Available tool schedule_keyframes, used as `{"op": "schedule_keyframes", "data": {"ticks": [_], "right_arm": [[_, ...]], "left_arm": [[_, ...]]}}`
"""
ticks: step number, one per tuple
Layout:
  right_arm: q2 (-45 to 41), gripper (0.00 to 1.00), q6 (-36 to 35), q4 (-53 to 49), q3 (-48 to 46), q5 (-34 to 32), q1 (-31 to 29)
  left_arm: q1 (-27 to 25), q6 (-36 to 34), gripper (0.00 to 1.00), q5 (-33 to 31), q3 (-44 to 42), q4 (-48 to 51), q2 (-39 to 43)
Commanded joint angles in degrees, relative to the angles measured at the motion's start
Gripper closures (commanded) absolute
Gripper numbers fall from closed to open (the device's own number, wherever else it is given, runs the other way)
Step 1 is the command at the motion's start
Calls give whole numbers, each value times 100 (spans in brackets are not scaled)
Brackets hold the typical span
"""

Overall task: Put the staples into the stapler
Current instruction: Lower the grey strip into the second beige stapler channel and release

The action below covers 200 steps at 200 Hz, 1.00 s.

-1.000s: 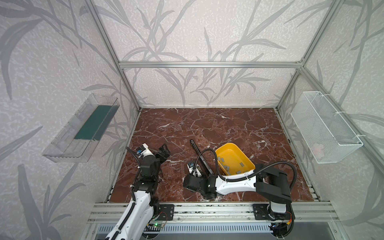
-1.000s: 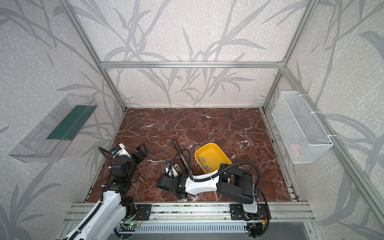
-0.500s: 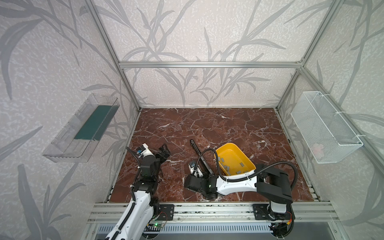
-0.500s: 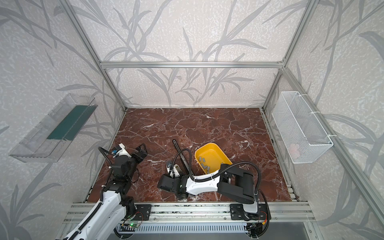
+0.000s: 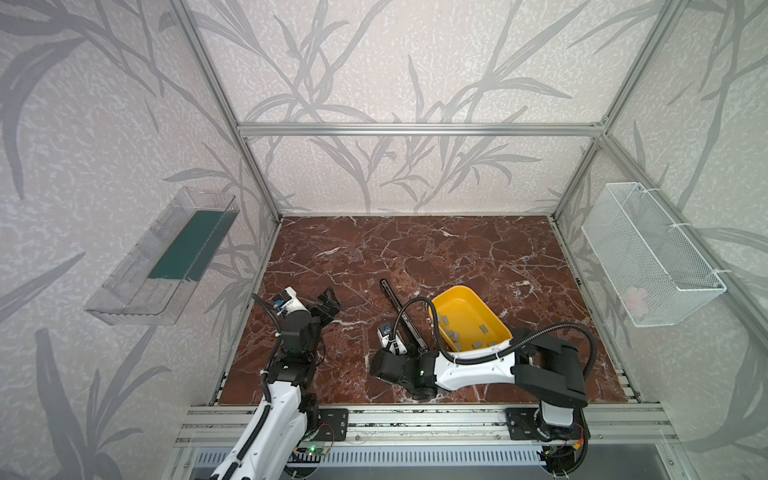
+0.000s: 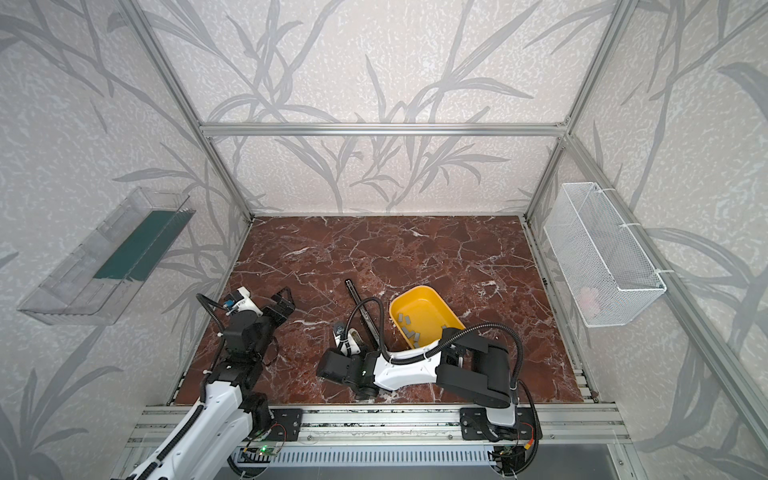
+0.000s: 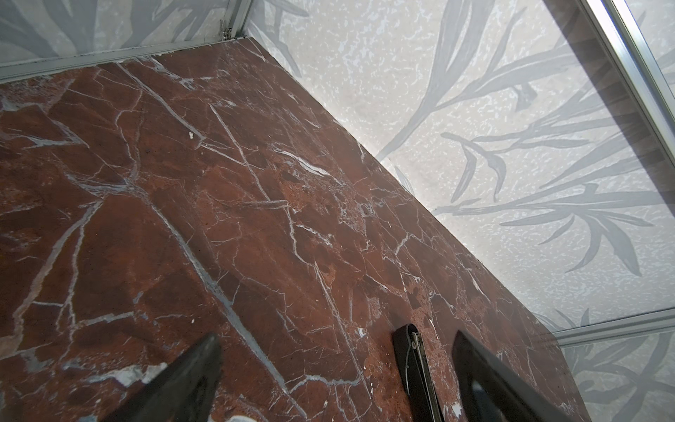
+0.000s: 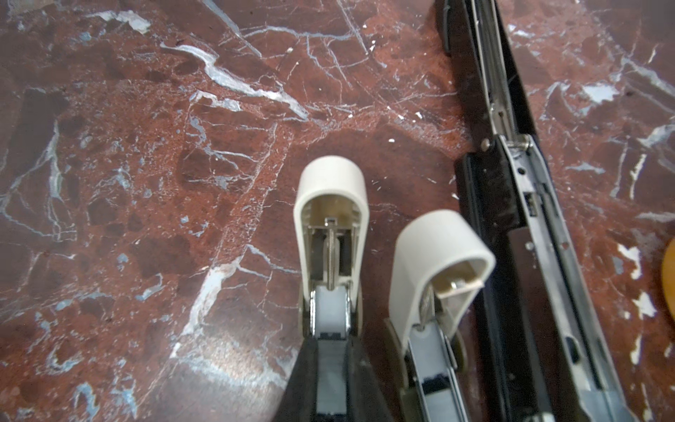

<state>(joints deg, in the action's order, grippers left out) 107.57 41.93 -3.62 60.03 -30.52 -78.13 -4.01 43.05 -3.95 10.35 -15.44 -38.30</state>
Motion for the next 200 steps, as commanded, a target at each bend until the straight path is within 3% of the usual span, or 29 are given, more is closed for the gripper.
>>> {"op": "schedule_keyframes", "data": {"ticks": [1, 147, 200], "right_arm": [[-222, 87, 143, -68, -190, -25, -34], [-333, 87, 120, 460, -551, 341, -36], [-323, 66, 22, 533, -554, 399, -30]], "left_arm": [[24, -51, 2, -37, 70, -29, 35], [27, -33, 2, -27, 72, -36, 34], [28, -31, 2, -19, 66, -34, 42]]}}
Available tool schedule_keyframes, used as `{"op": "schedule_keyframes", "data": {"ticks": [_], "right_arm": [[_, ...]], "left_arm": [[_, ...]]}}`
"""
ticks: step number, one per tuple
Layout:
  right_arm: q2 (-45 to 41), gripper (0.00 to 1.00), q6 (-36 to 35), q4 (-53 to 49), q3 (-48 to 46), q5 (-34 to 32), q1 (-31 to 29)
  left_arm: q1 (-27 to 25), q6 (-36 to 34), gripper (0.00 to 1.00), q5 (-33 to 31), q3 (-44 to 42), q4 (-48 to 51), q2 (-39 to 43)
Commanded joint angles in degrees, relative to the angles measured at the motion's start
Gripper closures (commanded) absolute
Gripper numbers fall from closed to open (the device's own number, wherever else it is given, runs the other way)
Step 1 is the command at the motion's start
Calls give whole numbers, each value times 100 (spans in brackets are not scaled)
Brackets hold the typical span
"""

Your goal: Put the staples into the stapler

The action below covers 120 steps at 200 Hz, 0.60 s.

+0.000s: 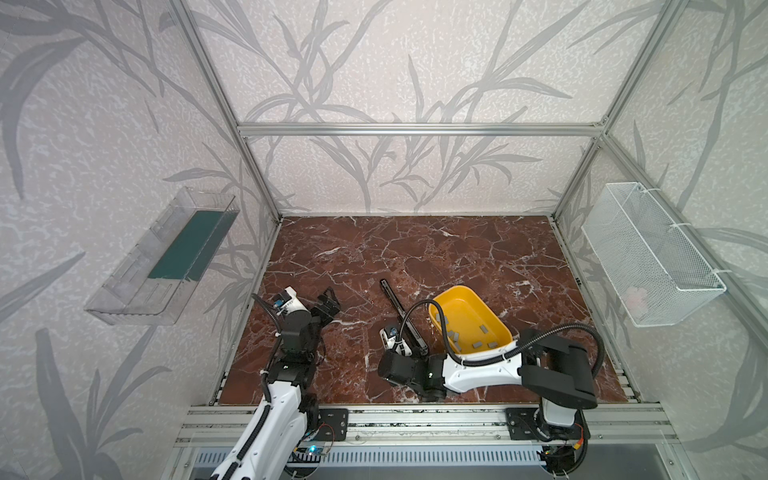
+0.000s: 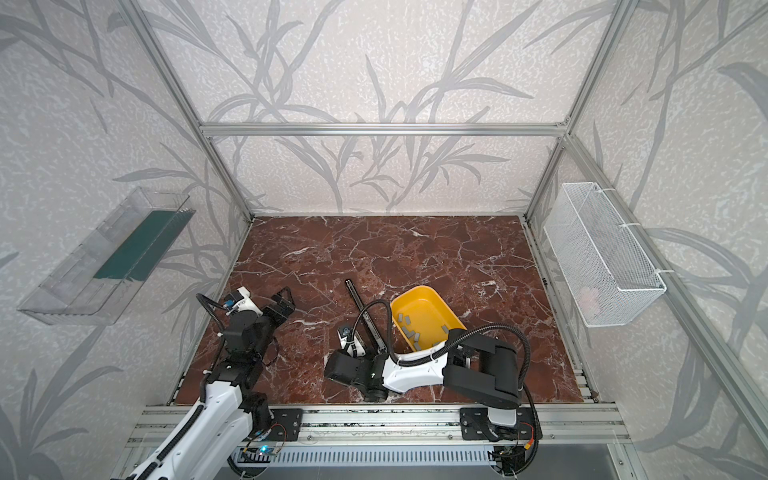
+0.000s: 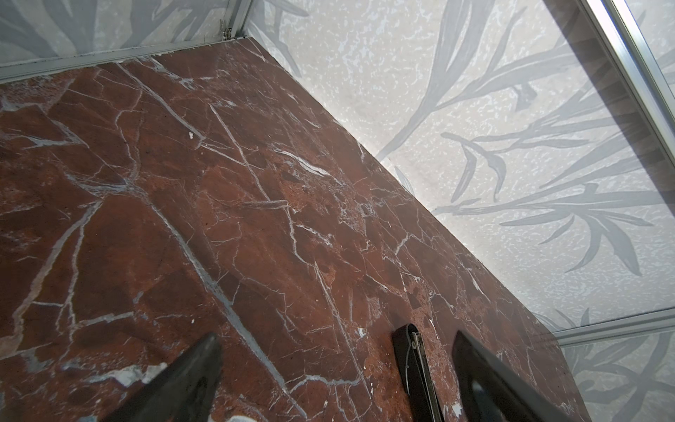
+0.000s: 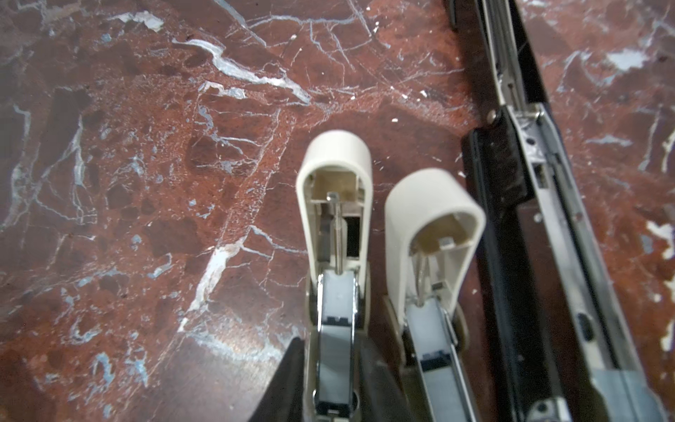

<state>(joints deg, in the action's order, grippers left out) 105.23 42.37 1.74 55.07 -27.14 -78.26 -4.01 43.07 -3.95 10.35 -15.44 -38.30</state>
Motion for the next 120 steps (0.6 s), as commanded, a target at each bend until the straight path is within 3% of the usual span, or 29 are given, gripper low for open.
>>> {"op": "schedule_keyframes", "data": {"ticks": [1, 75, 120], "right_arm": [[-90, 66, -29, 0, -58, 60, -15], [-509, 64, -410, 161, -176, -291, -21], [-711, 72, -715, 231, -251, -425, 25]], "left_arm": [[30, -34, 2, -14, 69, -31, 42], [26, -27, 2, -10, 72, -38, 42], [25, -18, 2, -8, 72, -38, 43]]}}
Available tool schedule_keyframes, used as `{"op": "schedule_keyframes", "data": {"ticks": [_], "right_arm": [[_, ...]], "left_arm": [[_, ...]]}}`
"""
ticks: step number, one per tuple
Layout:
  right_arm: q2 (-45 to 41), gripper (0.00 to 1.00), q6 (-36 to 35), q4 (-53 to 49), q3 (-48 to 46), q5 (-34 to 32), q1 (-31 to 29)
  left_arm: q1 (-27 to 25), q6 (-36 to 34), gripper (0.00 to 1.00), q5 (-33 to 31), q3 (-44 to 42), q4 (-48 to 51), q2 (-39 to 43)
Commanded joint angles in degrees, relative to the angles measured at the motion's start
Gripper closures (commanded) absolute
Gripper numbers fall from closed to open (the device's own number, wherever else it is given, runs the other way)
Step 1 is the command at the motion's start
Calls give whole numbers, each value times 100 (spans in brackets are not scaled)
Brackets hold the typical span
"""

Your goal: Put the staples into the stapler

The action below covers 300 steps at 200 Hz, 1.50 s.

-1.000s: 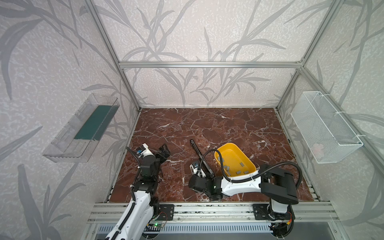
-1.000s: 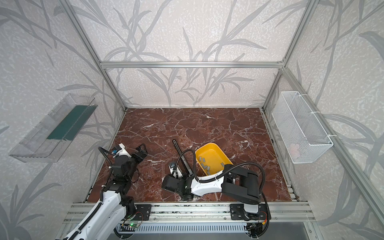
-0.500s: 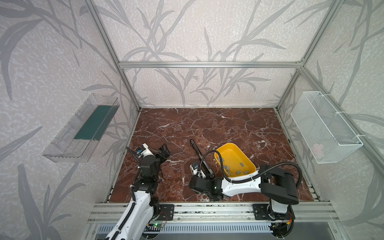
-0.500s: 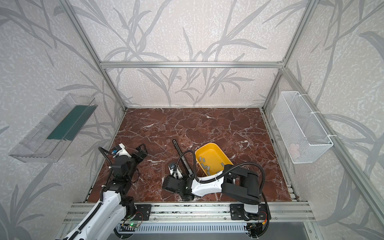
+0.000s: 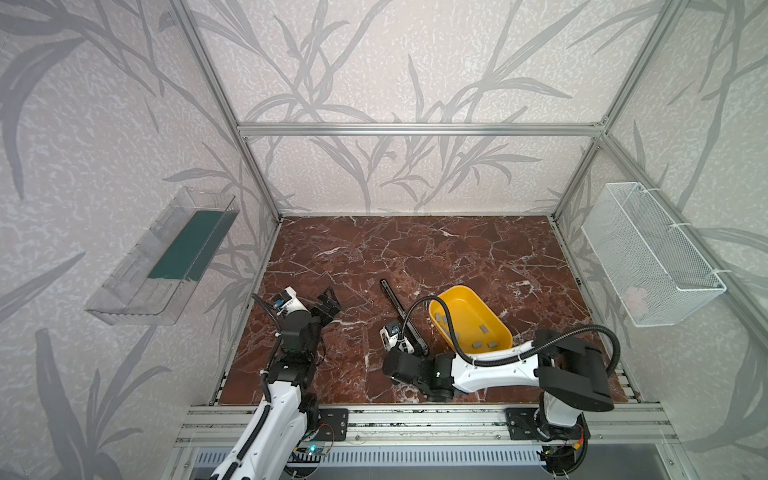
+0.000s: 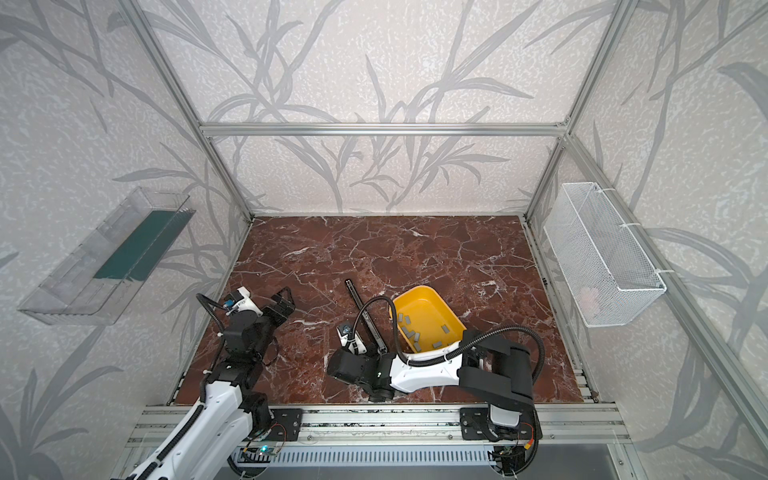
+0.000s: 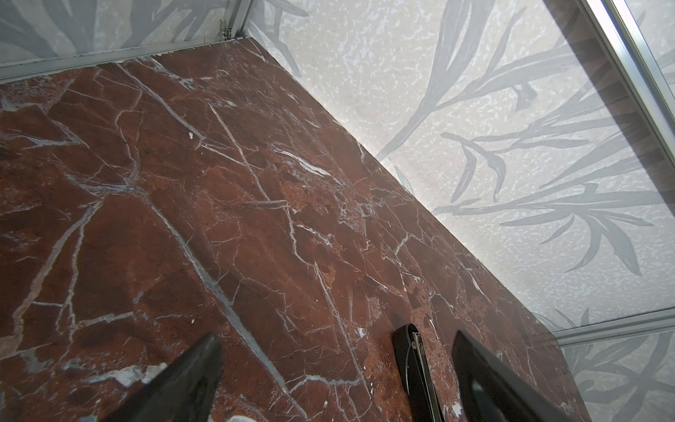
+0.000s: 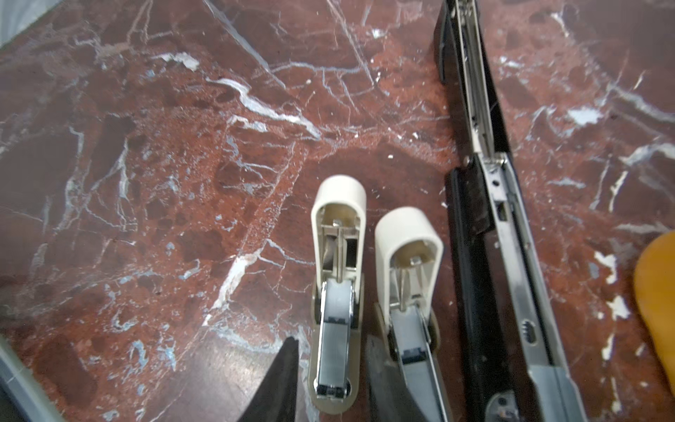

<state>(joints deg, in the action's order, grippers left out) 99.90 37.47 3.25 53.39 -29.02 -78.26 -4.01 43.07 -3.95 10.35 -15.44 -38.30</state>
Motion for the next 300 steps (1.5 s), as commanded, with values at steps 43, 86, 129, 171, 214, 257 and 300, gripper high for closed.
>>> {"op": "schedule_keyframes", "data": {"ticks": [43, 86, 129, 171, 214, 257, 300], "right_arm": [[74, 81, -140, -86, 35, 83, 153], [401, 82, 150, -297, 219, 219, 172], [607, 82, 224, -470, 356, 282, 216], [563, 84, 309, -653, 324, 384, 208], [69, 77, 58, -680, 190, 279, 105], [-986, 64, -57, -36, -405, 314, -120], [-1370, 38, -288, 2906, -1879, 425, -527]], "left_arm": [[31, -18, 2, -1, 68, -38, 45], [30, -17, 2, 7, 71, -30, 69], [26, -9, 2, 8, 68, -13, 77], [29, -9, 2, 15, 67, -30, 81], [24, -40, 3, 121, 90, -95, 69], [25, -129, 5, 323, 125, -189, 34], [12, -350, 7, 549, 208, -316, -158]]}}
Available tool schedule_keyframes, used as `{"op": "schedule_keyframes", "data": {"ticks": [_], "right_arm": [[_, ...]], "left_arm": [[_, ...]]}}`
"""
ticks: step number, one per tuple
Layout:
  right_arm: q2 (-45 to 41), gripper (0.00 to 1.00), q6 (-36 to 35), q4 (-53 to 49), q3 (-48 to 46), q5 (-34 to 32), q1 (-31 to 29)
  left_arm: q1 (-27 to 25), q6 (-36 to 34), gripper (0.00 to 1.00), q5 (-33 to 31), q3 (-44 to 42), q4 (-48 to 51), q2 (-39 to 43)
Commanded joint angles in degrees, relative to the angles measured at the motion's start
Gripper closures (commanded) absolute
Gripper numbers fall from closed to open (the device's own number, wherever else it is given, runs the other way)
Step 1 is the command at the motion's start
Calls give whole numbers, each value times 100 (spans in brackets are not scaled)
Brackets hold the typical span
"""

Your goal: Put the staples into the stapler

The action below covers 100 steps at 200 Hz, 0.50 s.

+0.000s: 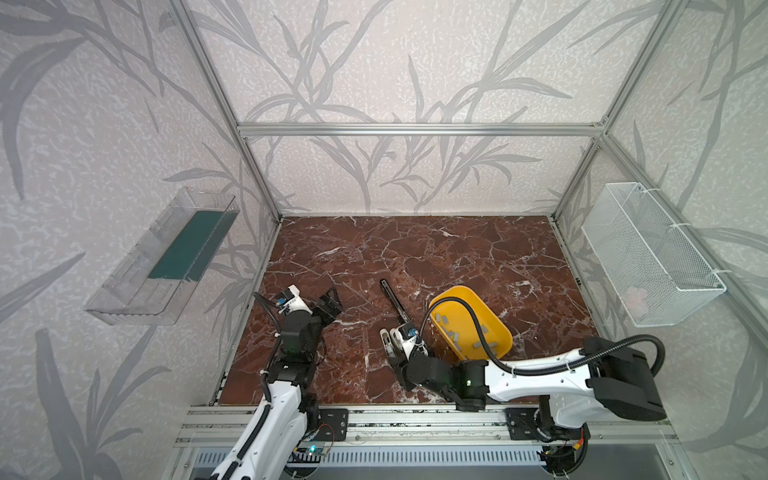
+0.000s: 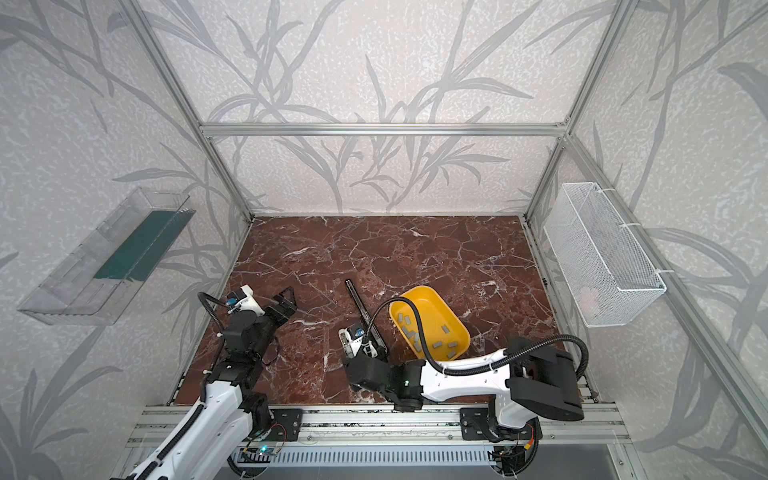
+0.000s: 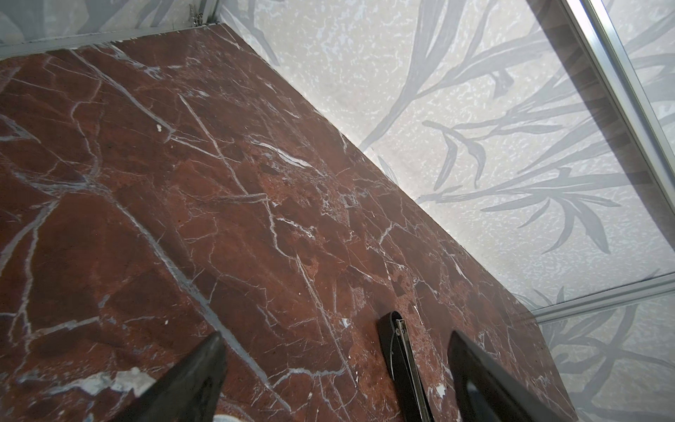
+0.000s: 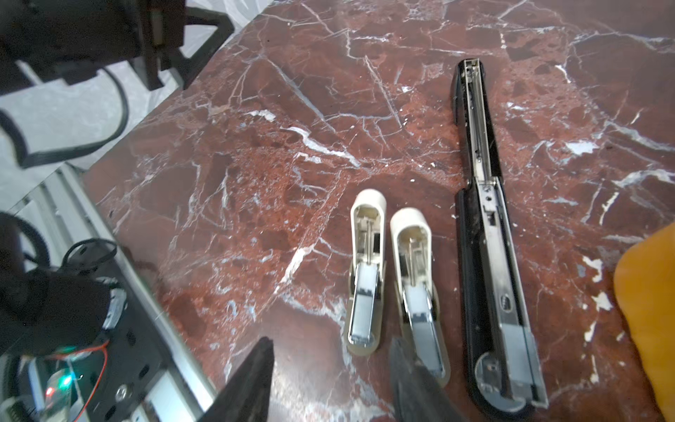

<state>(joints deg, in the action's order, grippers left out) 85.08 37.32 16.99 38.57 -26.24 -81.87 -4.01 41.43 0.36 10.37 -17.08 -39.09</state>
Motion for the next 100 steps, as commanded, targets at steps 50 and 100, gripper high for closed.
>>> {"op": "schedule_keyframes", "data": {"ticks": [50, 100], "right_arm": [[-43, 32, 1035, -1865, 1346, 758, -133], [-743, 31, 1868, -1051, 742, 2430, 585]], "left_arm": [[13, -225, 7, -93, 193, 58, 177], [15, -218, 6, -135, 237, 161, 167]]}}
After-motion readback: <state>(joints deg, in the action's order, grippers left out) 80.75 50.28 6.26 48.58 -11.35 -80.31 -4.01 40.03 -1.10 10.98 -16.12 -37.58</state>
